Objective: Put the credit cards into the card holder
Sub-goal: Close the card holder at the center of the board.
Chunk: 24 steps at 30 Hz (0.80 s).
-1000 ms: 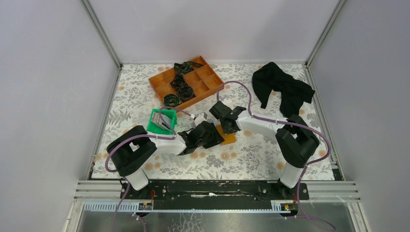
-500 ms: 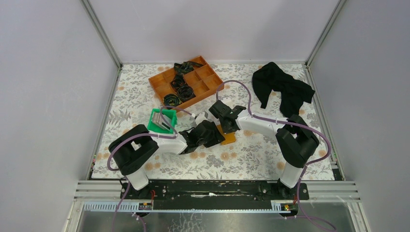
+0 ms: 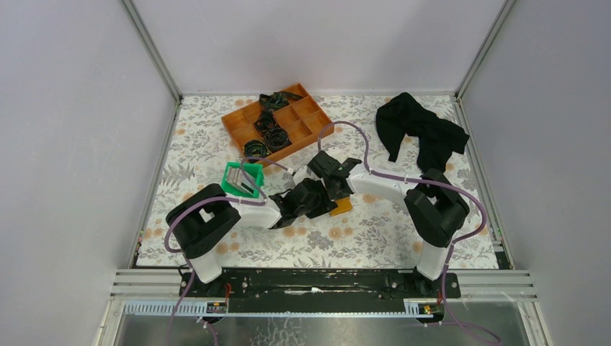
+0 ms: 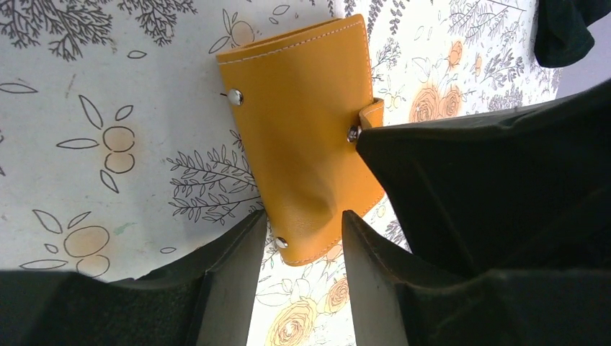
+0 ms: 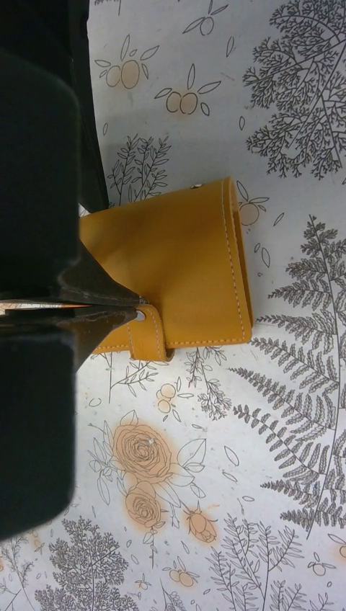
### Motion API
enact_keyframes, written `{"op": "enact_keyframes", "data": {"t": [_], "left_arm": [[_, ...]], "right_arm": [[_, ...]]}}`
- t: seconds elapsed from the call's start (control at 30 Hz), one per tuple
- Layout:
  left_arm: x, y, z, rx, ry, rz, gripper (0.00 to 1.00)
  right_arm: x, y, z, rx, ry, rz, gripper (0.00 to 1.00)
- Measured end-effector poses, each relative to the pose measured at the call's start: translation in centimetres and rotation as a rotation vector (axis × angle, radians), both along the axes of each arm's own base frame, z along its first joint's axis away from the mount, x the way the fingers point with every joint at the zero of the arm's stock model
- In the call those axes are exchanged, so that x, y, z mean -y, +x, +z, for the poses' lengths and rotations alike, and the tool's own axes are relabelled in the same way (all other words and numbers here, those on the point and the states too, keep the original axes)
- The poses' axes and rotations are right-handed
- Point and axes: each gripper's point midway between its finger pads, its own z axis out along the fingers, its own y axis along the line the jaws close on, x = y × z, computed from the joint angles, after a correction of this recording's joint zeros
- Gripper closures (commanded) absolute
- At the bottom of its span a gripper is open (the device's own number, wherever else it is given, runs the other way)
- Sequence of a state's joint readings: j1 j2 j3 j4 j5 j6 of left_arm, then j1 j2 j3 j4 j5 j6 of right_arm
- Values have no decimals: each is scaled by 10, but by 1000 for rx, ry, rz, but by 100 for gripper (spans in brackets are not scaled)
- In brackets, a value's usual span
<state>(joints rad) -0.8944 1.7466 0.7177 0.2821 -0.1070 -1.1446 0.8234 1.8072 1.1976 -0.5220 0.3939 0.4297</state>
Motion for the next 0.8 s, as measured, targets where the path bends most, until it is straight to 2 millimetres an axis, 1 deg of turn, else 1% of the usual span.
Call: {"op": "enact_keyframes", "data": {"t": [0.2, 0.4, 0.8], "left_arm": [[1, 1, 0, -1, -7, -4, 47], [1, 2, 0, -3, -9, -5, 48], [2, 4, -1, -12, -19, -15, 47]], "right_arm": [[-2, -2, -2, -6, -5, 13, 100], [-5, 2, 0, -1, -4, 20, 100], [-6, 4, -2, -11, -26, 37, 100]]}}
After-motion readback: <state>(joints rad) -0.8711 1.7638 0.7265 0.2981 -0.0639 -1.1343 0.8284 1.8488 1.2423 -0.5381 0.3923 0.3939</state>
